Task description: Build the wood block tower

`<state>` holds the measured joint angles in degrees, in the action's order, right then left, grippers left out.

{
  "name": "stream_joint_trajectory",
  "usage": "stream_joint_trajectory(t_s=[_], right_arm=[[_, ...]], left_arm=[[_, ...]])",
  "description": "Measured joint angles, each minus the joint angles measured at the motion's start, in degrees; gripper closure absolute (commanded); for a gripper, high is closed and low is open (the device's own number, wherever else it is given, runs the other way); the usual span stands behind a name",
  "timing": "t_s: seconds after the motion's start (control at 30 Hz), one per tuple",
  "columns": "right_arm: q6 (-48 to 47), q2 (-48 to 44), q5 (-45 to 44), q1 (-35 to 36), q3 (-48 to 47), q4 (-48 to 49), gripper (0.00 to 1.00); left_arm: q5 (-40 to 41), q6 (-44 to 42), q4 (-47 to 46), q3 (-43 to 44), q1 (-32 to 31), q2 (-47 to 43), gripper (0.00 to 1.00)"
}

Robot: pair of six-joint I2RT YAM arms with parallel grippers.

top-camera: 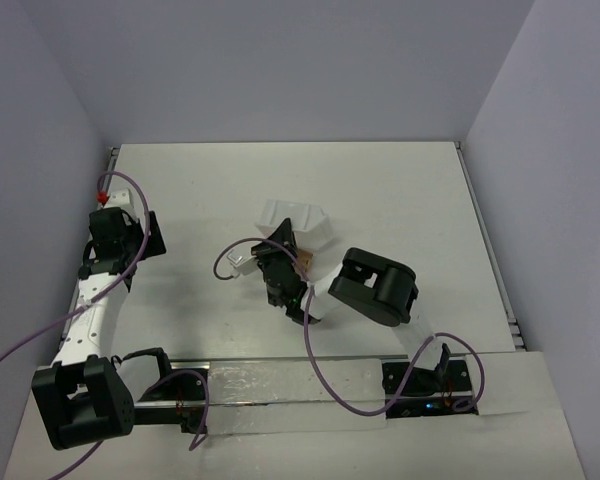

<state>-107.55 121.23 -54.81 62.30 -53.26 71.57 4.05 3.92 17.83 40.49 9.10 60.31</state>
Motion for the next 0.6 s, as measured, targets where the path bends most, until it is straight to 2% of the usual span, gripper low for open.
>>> stream_joint_trajectory(t_s=[0.37,0.6], right_arm=[[-0.1,0.2,-0.7,-0.1,-1.1,0.8,1.0],[0.2,-0.1,-0.8,-3.6,-1.1,0.9,1.0]], left_arm=[[-0.1,0.0,0.0,0.1,0.0,0.0,0.01],[-0.3,-0.1,0.0,0.1,0.0,0.0,0.01]])
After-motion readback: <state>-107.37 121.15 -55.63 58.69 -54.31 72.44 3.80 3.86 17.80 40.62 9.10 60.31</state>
